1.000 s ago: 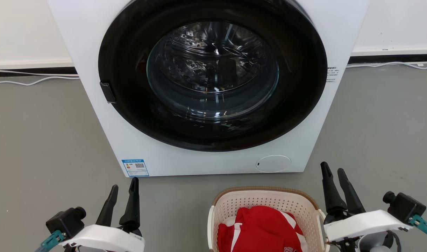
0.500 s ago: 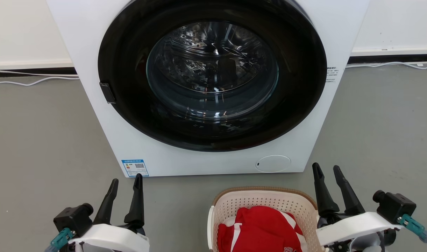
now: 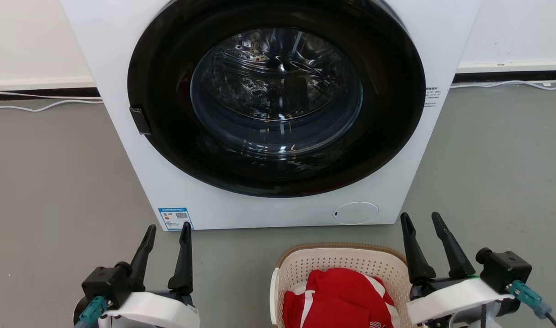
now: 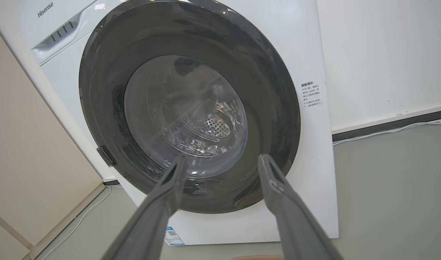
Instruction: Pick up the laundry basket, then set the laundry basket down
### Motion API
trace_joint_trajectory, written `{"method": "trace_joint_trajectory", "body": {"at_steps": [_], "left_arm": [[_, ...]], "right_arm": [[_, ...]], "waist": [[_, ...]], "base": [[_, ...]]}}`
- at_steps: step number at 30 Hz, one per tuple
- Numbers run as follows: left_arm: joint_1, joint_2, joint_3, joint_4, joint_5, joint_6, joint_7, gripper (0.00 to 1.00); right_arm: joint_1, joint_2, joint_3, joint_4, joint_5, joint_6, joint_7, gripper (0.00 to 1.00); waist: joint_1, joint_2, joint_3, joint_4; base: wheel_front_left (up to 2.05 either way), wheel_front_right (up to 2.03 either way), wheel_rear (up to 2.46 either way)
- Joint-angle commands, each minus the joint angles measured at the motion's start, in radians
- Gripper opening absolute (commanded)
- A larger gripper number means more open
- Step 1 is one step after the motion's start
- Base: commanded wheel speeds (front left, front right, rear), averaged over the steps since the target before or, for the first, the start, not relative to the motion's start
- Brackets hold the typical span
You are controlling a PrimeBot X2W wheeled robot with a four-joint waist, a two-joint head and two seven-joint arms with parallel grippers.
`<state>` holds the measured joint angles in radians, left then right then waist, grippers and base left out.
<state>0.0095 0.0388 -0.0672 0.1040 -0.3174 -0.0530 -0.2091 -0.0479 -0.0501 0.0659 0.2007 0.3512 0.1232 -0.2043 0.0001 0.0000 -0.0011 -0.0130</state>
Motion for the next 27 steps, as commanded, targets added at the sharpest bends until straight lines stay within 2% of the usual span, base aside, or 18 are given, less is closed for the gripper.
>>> {"method": "trace_joint_trajectory", "body": {"at_steps": [1, 13, 27], "left_arm": [[-0.034, 0.009, 0.024, -0.033, 0.029, 0.006, -0.017, 1.0], [-0.031, 0.011, 0.014, -0.051, 0.159, 0.011, -0.053, 1.0], [-0.029, 0.011, 0.015, -0.041, 0.144, 0.012, -0.053, 1.0]], "right_arm": [[-0.058, 0.0, 0.024, -0.029, -0.028, 0.007, -0.022, 1.0], [-0.06, 0.0, 0.032, -0.041, -0.146, 0.007, -0.057, 1.0], [-0.054, 0.0, 0.032, -0.034, -0.139, 0.008, -0.057, 1.0]], "waist": [[-0.0001, 0.0, 0.0, 0.0], [-0.0001, 0.0, -0.003, -0.006], [-0.0001, 0.0, -0.008, -0.01]], "base": [[0.0, 0.0, 0.0], [0.0, 0.0, 0.0], [0.0, 0.0, 0.0]]}}
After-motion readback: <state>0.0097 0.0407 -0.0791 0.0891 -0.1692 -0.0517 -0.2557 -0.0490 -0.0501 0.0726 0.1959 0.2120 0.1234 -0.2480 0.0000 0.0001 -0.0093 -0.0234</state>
